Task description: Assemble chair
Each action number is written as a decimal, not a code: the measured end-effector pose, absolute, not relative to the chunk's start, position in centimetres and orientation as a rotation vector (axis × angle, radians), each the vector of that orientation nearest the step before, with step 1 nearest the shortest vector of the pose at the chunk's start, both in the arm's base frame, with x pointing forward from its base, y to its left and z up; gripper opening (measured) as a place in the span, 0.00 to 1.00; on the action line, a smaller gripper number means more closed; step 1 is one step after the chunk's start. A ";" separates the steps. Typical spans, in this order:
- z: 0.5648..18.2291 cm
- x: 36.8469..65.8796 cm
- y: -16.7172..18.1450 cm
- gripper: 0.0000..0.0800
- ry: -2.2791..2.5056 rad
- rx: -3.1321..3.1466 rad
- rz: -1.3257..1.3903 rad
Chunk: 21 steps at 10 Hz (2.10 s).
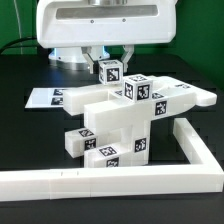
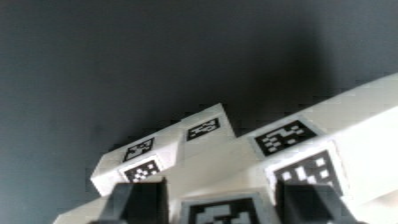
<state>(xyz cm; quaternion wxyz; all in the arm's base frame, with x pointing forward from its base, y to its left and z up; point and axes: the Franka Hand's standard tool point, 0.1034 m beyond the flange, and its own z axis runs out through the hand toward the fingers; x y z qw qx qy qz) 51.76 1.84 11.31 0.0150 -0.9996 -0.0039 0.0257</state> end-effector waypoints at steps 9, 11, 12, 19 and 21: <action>11.3 51.7 2.1 0.36 0.616 -3.057 0.088; 11.3 51.7 2.2 0.36 0.844 -3.006 0.091; 11.3 51.7 2.2 0.36 0.925 -2.984 0.092; 11.2 51.7 2.6 0.36 1.568 -2.712 0.098; 11.2 51.7 2.6 0.63 1.594 -2.694 0.102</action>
Offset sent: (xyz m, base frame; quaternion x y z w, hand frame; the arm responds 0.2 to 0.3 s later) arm 0.0000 0.0000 0.0000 0.0000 0.0000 0.0000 1.0000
